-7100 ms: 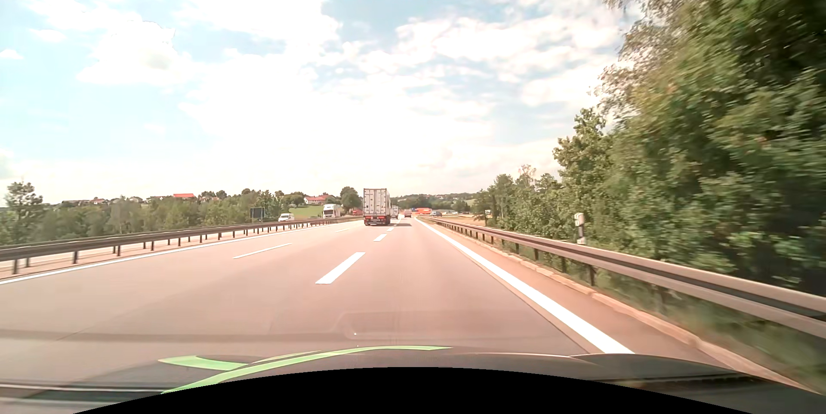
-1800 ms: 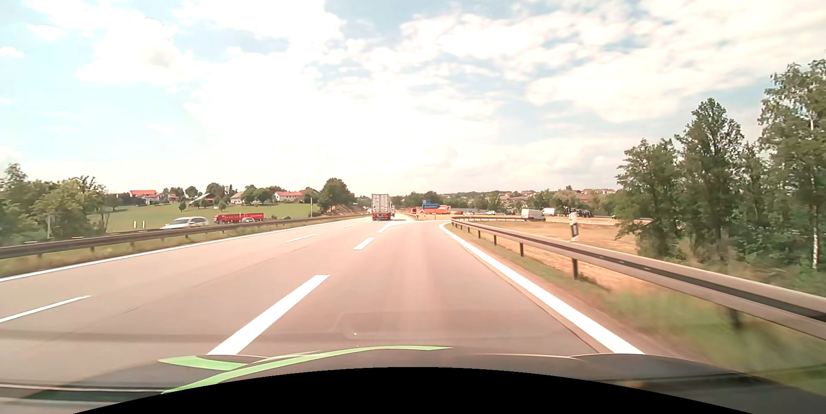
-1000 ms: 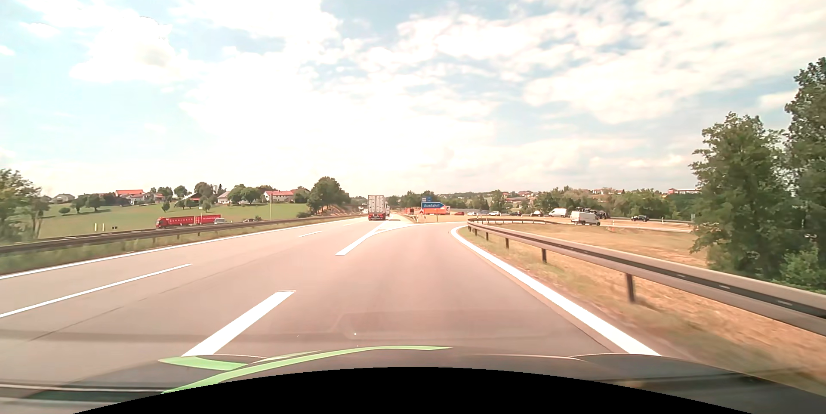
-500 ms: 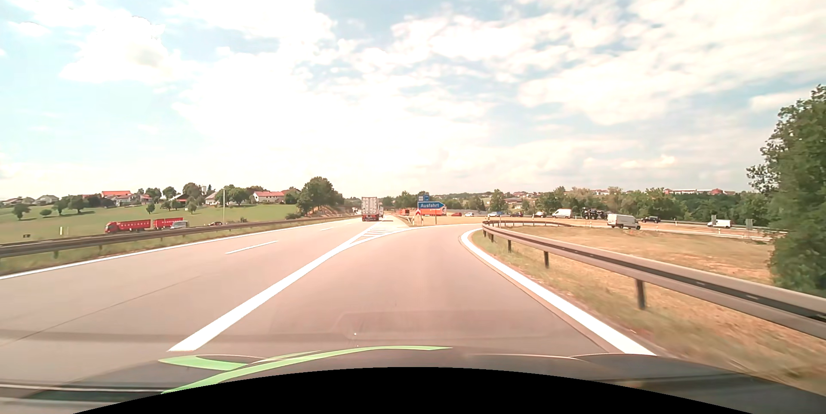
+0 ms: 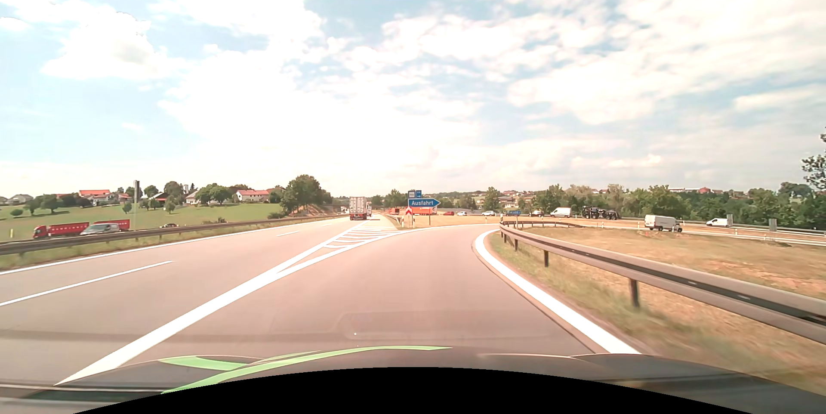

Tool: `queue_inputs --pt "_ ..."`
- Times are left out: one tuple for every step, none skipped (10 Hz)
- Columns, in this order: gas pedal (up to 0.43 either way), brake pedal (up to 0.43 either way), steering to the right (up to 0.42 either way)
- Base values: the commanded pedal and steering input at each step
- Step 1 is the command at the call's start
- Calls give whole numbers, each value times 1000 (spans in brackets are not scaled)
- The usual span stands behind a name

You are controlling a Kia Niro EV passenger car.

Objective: Follow the waypoints while adhering to traffic rules and regulations

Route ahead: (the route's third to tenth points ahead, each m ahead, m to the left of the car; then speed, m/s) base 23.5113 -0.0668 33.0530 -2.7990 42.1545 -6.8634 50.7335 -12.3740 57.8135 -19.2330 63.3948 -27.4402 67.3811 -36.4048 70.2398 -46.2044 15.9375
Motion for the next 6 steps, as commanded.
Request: queue_inputs --pt "0 165 36" --pt "0 171 39" --pt "0 177 42" --pt "0 177 43" --pt "0 171 45" --pt "0 171 46"
